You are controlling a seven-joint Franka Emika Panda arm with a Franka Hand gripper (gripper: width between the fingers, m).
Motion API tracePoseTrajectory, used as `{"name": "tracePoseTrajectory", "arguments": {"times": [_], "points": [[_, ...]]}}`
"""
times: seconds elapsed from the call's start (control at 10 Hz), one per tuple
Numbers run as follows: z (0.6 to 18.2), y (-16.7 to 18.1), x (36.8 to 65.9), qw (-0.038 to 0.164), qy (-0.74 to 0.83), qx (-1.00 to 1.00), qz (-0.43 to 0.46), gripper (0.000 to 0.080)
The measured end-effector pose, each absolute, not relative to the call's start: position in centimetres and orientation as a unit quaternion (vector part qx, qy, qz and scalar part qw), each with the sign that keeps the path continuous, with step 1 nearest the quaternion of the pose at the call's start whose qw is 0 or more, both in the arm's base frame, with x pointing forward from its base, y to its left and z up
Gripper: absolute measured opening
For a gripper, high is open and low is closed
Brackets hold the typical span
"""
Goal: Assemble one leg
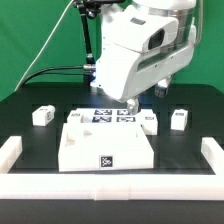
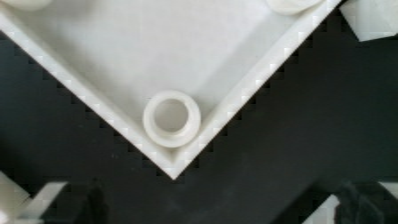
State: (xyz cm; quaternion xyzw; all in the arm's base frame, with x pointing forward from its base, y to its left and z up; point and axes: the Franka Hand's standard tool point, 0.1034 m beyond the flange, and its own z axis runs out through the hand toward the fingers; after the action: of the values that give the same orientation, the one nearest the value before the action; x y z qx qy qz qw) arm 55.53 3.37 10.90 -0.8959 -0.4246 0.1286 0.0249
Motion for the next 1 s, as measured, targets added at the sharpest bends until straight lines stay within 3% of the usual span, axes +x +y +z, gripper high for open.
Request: {"name": "tracePoseTrajectory", "arguments": {"times": [0.8,1.0], "points": [[10.8,3.4,55.4,0.026,-0.424,-0.896,0.129,0.065],[9.2,2.7,52.9,0.022,-0.483,-0.871,0.084,0.065]]}}
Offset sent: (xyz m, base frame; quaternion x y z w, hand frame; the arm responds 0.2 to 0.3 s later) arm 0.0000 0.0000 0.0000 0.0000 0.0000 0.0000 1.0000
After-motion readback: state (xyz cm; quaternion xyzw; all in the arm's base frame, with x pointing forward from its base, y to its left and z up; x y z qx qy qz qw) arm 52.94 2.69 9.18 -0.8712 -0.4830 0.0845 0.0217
